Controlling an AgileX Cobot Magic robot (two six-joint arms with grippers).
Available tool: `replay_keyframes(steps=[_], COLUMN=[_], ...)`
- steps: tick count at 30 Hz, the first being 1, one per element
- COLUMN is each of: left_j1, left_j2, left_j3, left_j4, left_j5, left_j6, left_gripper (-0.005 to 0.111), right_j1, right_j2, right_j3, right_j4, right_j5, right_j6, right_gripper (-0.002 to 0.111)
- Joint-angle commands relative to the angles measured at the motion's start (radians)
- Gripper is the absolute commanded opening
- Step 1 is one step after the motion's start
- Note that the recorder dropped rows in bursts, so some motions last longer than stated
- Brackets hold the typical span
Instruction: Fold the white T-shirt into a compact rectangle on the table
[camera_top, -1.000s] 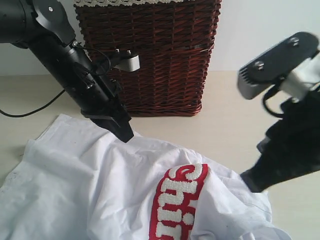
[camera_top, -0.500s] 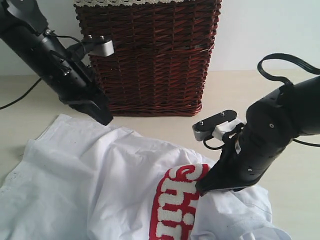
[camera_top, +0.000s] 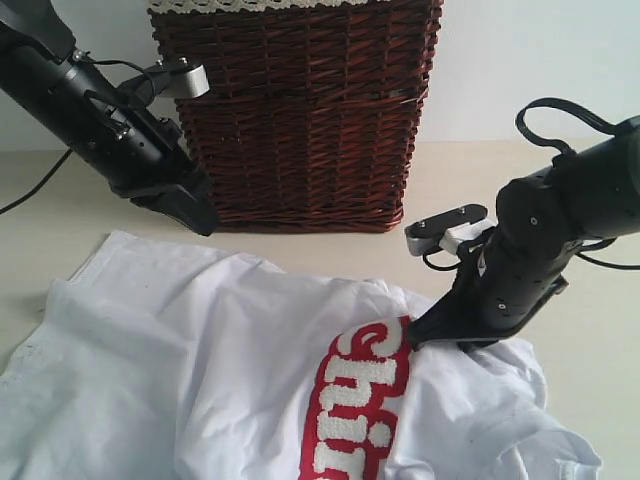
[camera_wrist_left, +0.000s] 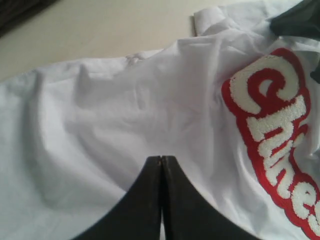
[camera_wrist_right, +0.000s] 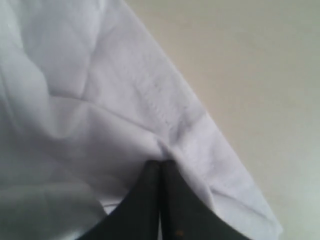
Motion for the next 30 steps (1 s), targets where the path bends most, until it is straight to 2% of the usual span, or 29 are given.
replay_keyframes(steps=[1,6,11,13,18,20,25,30], left_j1=[0.002,0.002,0.002,0.002,0.002,0.002,0.002,0.002], left_j2=[0.002,0.002,0.002,0.002,0.002,0.002,0.002,0.002], left_j3=[0.004,0.004,0.004,0.004,0.004,0.004,0.004,0.004], left_j4=[-0.013,-0.013,-0.013,-0.013,-0.013,-0.013,-0.028,-0.049], left_j5=[-0.001,-0.01,-0.013,-0.013,-0.007,0.001,0.034,0.04], left_j6=[-0.003,-0.003,-0.003,-0.003,-0.003,-0.003,-0.003,-0.003], left_gripper=[0.0,0.0,0.0,0.0,0.0,0.0,0.0,0.0], right_j1=[-0.016,-0.016,-0.016,-0.016,-0.016,-0.016,-0.016,-0.016], right_j2=[0.032,0.032,0.053,0.046,-0.004,-0.007,0.036,0.103], right_j3=[-0.095,-0.18,-0.227,-0.229,-0.229,-0.225,-0.148,-0.137], right_j4=[-0.2,-0.385,-0.402,-0.341,-0.001,0.061,0.03,-0.14], right_j5=[0.079,0.12,0.147,0.17,0.289,0.326,0.209,0.176], right_j6=[0.086,0.192,0.192,0.162,-0.281,-0.335,-0.286,-0.121], right_gripper=[0.0,0.0,0.0,0.0,0.0,0.0,0.0,0.0])
